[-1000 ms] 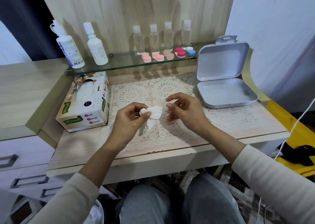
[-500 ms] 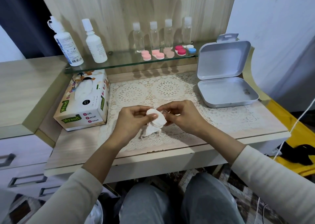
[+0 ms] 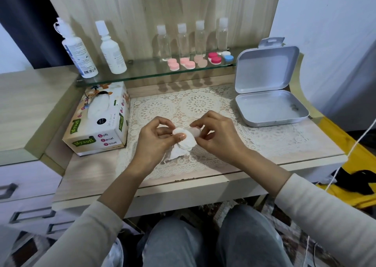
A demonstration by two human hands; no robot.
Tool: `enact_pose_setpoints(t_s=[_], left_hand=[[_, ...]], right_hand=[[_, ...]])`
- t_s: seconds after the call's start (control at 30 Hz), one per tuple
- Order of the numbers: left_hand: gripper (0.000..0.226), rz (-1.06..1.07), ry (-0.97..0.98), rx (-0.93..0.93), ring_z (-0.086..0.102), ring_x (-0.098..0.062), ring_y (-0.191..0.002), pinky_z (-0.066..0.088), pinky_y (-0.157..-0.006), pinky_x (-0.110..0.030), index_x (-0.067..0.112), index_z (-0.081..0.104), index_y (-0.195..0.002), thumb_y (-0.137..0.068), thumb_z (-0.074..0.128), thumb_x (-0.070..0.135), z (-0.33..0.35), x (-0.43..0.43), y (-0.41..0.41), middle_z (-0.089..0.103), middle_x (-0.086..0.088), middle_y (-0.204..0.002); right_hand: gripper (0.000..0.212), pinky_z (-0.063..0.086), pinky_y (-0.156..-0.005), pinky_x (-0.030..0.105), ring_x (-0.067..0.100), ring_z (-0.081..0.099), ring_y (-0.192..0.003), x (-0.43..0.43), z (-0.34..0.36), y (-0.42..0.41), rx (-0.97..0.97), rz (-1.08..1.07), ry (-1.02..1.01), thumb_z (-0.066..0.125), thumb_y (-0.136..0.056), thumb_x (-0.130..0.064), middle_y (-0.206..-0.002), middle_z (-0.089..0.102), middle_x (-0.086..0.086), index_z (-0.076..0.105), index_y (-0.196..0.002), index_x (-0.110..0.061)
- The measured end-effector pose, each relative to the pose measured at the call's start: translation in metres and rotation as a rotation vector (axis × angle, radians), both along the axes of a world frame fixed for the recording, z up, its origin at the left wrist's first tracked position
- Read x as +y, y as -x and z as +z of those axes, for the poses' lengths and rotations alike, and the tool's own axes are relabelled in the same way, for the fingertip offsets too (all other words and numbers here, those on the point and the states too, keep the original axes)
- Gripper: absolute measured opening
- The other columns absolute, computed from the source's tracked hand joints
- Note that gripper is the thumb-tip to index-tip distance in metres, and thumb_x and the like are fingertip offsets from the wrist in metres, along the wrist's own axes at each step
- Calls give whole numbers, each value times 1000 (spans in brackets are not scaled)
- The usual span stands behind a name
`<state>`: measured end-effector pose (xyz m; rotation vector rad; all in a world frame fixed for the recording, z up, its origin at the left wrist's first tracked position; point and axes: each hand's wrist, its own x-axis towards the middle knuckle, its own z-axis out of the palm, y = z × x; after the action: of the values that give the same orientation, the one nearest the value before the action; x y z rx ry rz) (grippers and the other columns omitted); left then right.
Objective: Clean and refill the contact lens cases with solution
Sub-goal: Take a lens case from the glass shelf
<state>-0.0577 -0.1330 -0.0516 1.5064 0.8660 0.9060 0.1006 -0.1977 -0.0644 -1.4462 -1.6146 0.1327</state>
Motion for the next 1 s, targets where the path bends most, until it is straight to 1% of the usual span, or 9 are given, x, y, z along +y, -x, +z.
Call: enact_pose_setpoints(t_s=[0.1,0.23,0.37,0.43,0.57,0.67,0.77,0.87,1.0], left_hand=[[24,26,-42,-35,68,-18,-69,56,-63,-26,11,59,-71,-63,76,-4,-1,-1,-2,70,-3,-70],[19,10,-54,-52,67,-12,-69,55,-64,-25,11,63,-70,-59,76,2,0,-3,-4,70,3,-68],[15,50,-83,-8,69,-14,-80,55,-75,-39,16,70,-74,-69,74,3,0,-2,-2,72,7,-80],[15,69,-79,6,70,-15,-80,56,-73,-43,18,71,-78,-71,73,4,1,-3,-2,73,6,-84],[20,124,-195,5,68,-5,-76,55,-69,-25,19,68,-81,-74,72,1,1,-5,-4,70,5,-87],[16,131,-224,19,68,-6,-76,55,-71,-23,19,71,-82,-75,72,4,-1,-6,-5,72,8,-84],[24,118,-216,-4,67,-2,-81,51,-73,-16,18,71,-92,-69,74,14,-3,-7,-5,71,0,-90],[28,108,-203,7,68,-9,-81,53,-74,-19,20,72,-88,-60,77,20,-5,-7,-6,71,-4,-95],[28,47,-163,26,69,-16,-84,54,-76,-25,17,73,-89,-64,77,6,-6,-3,-5,72,-7,-94]], right_hand=[[26,51,-62,19,8,56,-54,1,0,0,-31,-2,-18,73,-69,3,-88,57,6,68,-94,-1],[20,49,-58,27,11,53,-53,0,-2,1,-48,-13,-54,71,-70,1,-84,59,7,69,-90,-1],[21,52,-53,34,18,56,-55,-1,-1,1,-65,-8,-58,69,-71,-3,-83,60,10,70,-91,-1],[21,53,-52,38,20,56,-56,-1,0,1,-72,-13,-60,69,-71,-3,-83,60,11,70,-91,-1],[22,53,-52,41,21,57,-55,0,2,2,-75,-12,-59,67,-70,-7,-80,58,11,70,-91,0],[23,53,-51,41,22,57,-54,0,3,2,-84,-11,-56,67,-70,-8,-80,58,12,69,-91,1],[23,52,-49,41,21,55,-53,0,2,1,-95,-21,-69,64,-71,-9,-78,57,13,70,-91,1],[24,52,-49,42,22,55,-53,-1,0,2,-105,-19,-64,62,-71,-9,-77,55,14,70,-92,0],[24,53,-51,43,24,56,-55,-3,-2,2,-105,-18,-47,63,-72,-7,-78,54,14,69,-94,0]])
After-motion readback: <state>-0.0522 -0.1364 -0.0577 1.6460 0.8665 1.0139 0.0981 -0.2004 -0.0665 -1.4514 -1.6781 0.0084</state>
